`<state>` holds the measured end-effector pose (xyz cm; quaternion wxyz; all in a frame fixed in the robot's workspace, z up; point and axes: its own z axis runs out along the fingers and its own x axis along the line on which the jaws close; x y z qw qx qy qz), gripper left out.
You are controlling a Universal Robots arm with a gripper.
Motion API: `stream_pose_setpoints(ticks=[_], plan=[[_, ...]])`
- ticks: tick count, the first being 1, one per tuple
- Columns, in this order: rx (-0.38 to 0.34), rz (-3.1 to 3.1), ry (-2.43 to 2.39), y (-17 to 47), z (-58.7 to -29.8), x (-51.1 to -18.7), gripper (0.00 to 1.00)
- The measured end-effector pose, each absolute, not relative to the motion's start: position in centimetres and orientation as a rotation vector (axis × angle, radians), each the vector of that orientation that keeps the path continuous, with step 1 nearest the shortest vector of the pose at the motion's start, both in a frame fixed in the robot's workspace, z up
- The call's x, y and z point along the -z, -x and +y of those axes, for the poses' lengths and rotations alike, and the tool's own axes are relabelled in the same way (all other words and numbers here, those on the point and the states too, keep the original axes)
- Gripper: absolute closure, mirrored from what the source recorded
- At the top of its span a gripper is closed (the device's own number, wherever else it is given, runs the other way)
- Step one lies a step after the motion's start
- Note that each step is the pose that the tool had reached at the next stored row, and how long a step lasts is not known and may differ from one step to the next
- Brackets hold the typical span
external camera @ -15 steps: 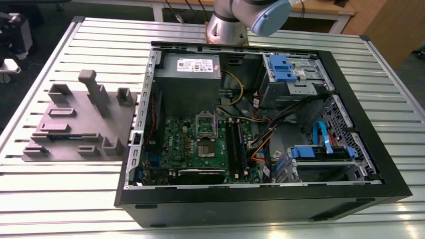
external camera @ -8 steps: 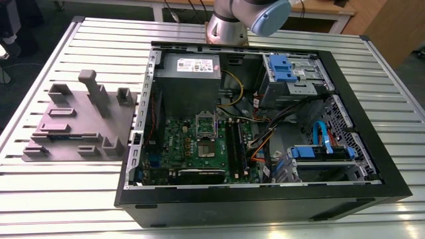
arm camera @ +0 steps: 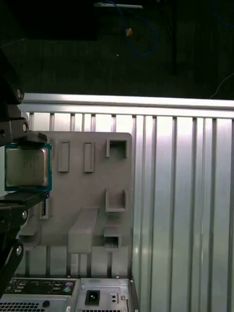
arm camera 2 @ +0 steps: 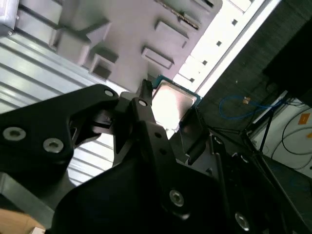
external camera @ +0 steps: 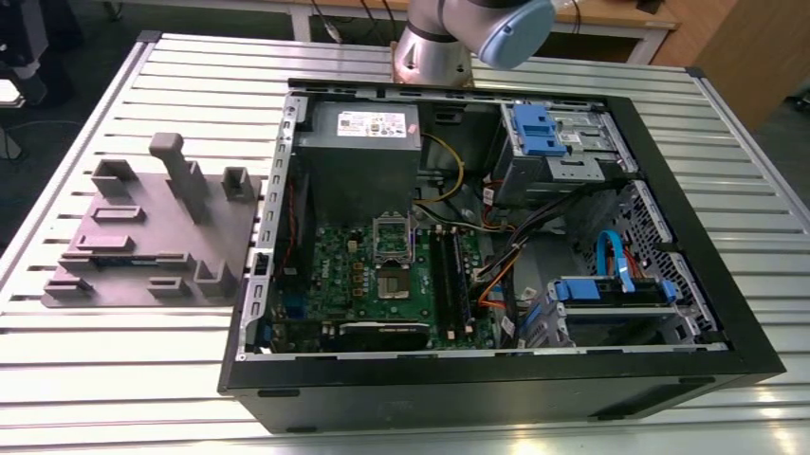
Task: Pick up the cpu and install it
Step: 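Pick up the cpu and move it towards the insertion slot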
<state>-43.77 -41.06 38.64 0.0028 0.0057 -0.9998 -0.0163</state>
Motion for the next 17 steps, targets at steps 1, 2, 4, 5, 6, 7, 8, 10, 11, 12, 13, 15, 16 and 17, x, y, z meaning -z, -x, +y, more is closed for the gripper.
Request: stream_pose_setpoints(ticks=[1, 2, 4, 5, 6, 7, 8, 10, 11, 12, 13, 15, 16, 17], plan=[[0.051, -3.136, -0.018, 43.3, -41.1, -38.6, 0.53], [0.051, -3.136, -0.018, 42.8, -41.1, -38.6, 0.53], [0.051, -3.136, -0.018, 41.9, -41.1, -38.6, 0.53], [0.051, -3.136, -0.018, 41.5, -41.1, -38.6, 0.53], [0.051, -3.136, -0.018, 41.0, -41.1, -38.6, 0.53], [0.051, -3.136, -0.018, 40.6, -41.1, -38.6, 0.53], [0.051, -3.136, -0.018, 40.1, -41.1, -38.6, 0.53], [0.052, -3.136, -0.018, 39.2, -41.1, -38.6, 0.53], [0.051, -3.136, -0.018, 38.7, -41.1, -38.6, 0.53], [0.051, -3.136, -0.018, 38.3, -41.1, -38.6, 0.53], [0.052, -3.136, -0.018, 37.8, -41.1, -38.6, 0.53], [0.051, -3.136, -0.018, 36.9, -41.1, -38.5, 0.53], [0.051, -3.136, -0.018, 36.5, -41.1, -38.5, 0.53], [0.051, -3.136, -0.018, 36.0, -41.1, -38.5, 0.53]])
